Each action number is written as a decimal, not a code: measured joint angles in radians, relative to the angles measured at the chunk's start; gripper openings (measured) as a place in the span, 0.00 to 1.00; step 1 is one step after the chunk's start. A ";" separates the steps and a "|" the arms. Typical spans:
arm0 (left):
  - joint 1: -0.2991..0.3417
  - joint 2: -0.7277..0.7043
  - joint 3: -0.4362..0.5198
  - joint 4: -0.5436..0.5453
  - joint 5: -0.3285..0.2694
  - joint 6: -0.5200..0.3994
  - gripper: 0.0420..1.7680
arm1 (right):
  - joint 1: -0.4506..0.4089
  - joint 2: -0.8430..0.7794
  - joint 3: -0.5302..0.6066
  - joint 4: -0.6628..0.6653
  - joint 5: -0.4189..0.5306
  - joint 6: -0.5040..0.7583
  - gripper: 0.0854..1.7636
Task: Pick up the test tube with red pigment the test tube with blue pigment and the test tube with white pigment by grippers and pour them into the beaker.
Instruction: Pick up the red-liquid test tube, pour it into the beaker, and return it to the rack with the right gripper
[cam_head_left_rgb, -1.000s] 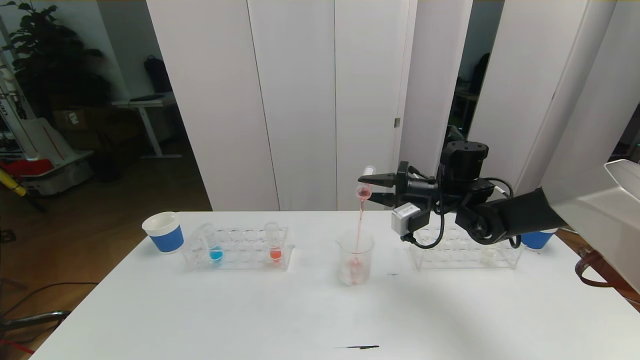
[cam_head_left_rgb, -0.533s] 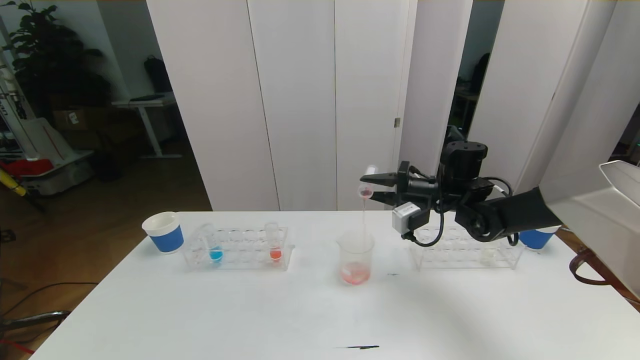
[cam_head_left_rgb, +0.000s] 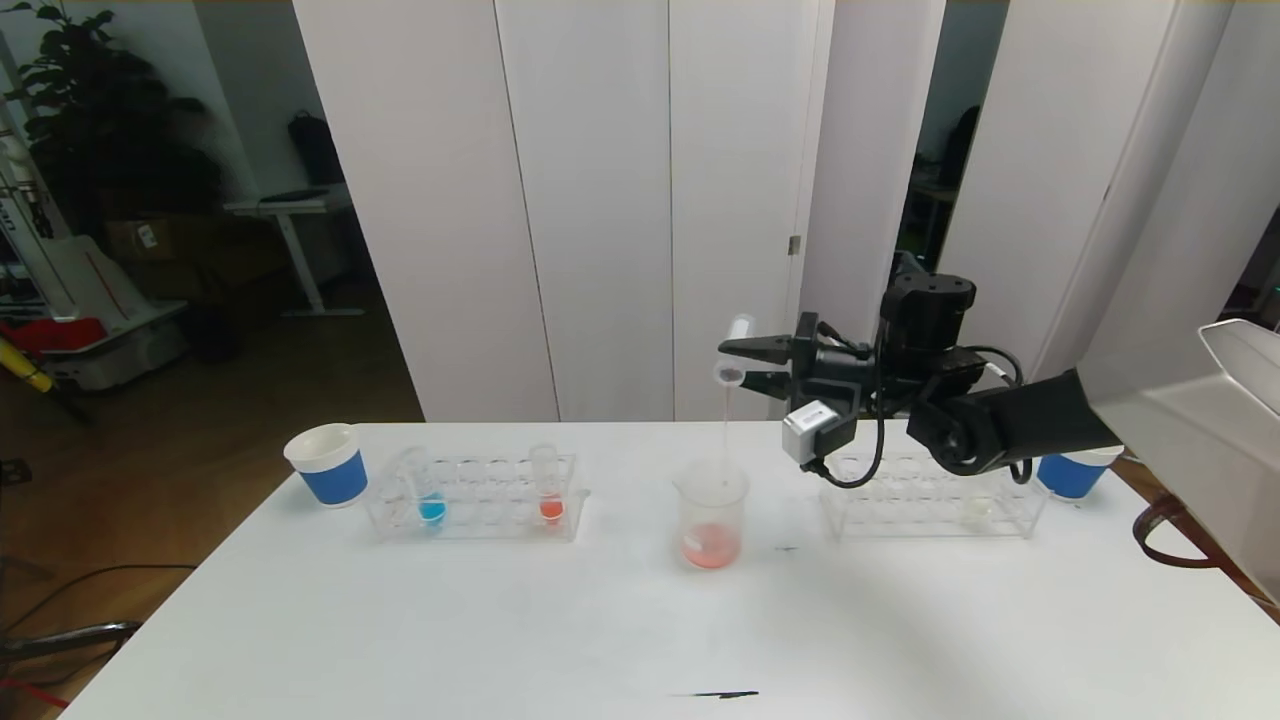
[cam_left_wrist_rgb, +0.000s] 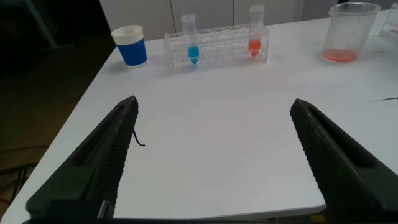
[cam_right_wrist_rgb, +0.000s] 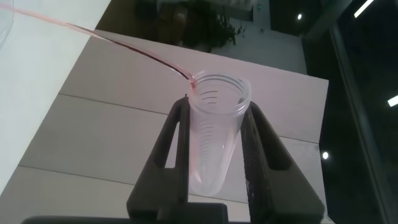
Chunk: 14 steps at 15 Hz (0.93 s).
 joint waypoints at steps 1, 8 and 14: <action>0.000 0.000 0.000 0.000 0.000 0.000 0.99 | 0.000 0.001 -0.008 0.000 0.000 -0.009 0.29; 0.000 0.000 0.000 0.000 0.000 0.000 0.99 | 0.000 0.008 -0.029 -0.001 -0.001 -0.031 0.29; 0.000 0.000 0.000 0.000 0.000 0.000 0.99 | 0.000 0.009 -0.025 -0.013 -0.045 -0.032 0.29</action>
